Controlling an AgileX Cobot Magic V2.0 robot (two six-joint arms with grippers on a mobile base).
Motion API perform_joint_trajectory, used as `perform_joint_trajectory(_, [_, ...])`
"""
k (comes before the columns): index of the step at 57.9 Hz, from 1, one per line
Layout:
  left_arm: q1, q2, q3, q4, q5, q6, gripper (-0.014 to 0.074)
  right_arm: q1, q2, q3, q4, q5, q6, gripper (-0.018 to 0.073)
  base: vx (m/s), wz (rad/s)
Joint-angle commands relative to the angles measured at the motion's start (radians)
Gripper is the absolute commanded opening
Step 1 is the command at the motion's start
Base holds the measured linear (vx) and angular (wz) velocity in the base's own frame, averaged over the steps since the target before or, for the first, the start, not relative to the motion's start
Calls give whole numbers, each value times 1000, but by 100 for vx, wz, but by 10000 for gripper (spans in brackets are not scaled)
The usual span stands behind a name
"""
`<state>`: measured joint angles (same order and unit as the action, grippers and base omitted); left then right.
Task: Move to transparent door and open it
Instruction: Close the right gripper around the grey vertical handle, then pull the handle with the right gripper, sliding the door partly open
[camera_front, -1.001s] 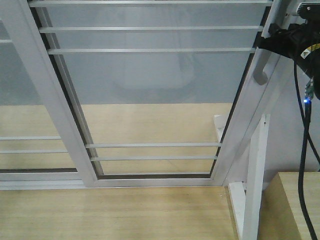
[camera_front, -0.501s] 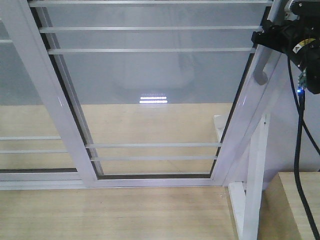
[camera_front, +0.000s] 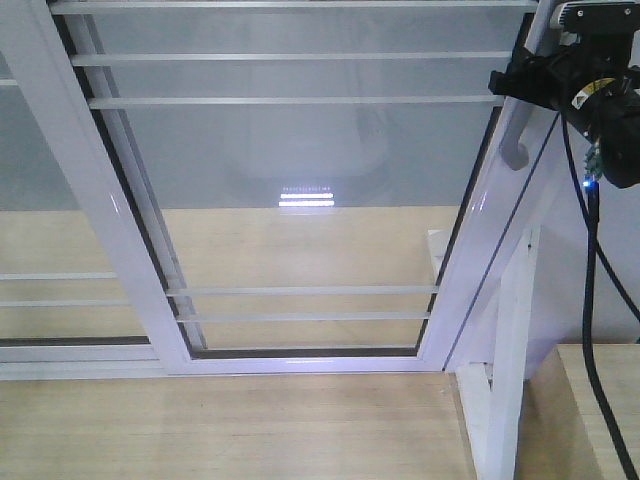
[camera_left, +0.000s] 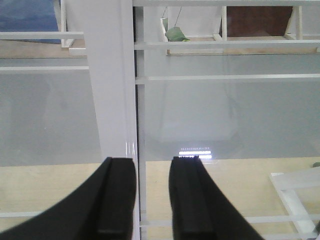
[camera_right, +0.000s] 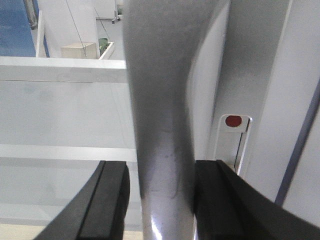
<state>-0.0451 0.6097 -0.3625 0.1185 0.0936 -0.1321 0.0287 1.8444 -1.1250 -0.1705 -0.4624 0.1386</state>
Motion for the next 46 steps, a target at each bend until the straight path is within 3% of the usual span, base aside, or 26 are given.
perform_joint_trajectory(1, [1,7,-28,-6,-78,-5,336,59,-48,-29,-71,-77,-3,351,0,0])
perform_joint_trajectory(30, [1,7,-28,-6,-78,-5,336,129,-48,-29,-67,-69,24,351,0,0])
perform_joint_trajectory(46, [1,7,-28,-6,-78,-5,336,226,-48,-29,-68,-70,31,351,0,0])
